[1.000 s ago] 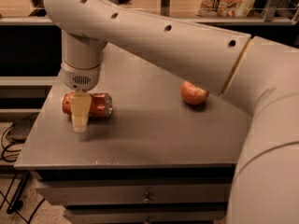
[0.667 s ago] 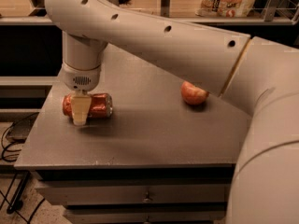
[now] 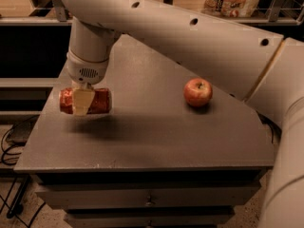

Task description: Place coke can upright

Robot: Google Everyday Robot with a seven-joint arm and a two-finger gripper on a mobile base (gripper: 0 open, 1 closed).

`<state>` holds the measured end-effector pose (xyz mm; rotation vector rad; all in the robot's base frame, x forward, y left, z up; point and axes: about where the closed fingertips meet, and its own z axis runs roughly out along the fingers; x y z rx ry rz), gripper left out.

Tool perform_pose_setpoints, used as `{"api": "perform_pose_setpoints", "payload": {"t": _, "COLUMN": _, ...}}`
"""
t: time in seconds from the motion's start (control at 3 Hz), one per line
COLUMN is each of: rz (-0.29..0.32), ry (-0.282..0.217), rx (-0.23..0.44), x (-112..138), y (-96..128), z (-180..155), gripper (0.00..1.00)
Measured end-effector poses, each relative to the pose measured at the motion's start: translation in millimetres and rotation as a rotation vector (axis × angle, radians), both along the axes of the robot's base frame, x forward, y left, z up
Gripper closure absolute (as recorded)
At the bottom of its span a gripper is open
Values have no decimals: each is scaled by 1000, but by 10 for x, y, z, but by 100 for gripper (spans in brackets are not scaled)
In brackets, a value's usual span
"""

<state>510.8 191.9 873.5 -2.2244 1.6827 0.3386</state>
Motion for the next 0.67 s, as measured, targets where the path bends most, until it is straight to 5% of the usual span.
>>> {"api": "perform_pose_setpoints", "payload": {"t": 0.33, "rz": 44, "ry": -57, "rx": 139, "x": -52, "y": -53, "z": 320, "gripper": 100}}
{"api": "perform_pose_setpoints", "payload": {"t": 0.67, "rz": 86, "ry": -97, "rx": 320, "x": -47, "y": -120, "z": 556, "gripper": 100}}
